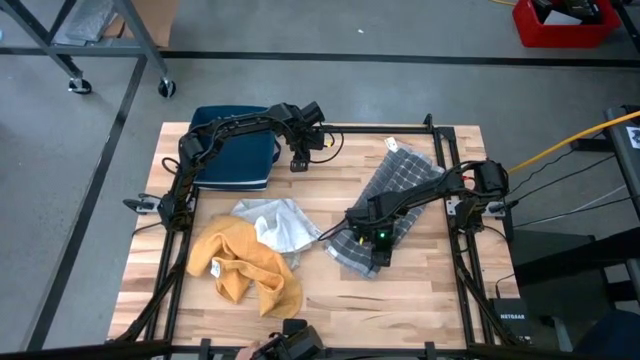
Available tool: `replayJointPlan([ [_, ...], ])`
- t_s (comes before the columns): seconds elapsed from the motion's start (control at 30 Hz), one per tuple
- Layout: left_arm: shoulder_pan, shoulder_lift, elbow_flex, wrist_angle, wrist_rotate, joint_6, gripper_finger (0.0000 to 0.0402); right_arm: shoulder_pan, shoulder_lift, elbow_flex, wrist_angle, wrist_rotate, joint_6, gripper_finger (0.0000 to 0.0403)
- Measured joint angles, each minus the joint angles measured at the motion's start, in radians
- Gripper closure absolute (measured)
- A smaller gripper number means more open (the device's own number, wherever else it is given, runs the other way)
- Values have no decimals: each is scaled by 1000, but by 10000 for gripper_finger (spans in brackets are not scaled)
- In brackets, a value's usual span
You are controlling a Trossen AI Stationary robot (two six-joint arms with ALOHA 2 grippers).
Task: Fold towel
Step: Fold the gray towel
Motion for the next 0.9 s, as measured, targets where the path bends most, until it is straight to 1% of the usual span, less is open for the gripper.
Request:
replayJointPlan([
  [0.1, 0, 0, 0, 1, 0, 0, 249, -1, 0, 0, 1, -22, 0, 235],
  [0.23, 0, 0, 0, 6, 0, 0, 249, -1, 1, -1, 1, -70, 51, 218],
  [0.3, 0, 0, 0, 7, 0, -1, 249, -2, 3, -2, -2, -118, 83, 217],
  [0.47, 0, 0, 0, 11, 0, -2, 249, -2, 3, -2, -25, -299, 105, 221],
  [0.53, 0, 0, 0, 11, 0, -2, 249, -2, 1, -2, -35, -333, 105, 223],
  [0.77, 0, 0, 0, 10, 0, -2, 249, -2, -76, -2, -41, -322, 104, 225],
  [0.9, 0, 0, 0, 11, 0, -2, 249, -2, -147, -2, -78, -252, 106, 226],
])
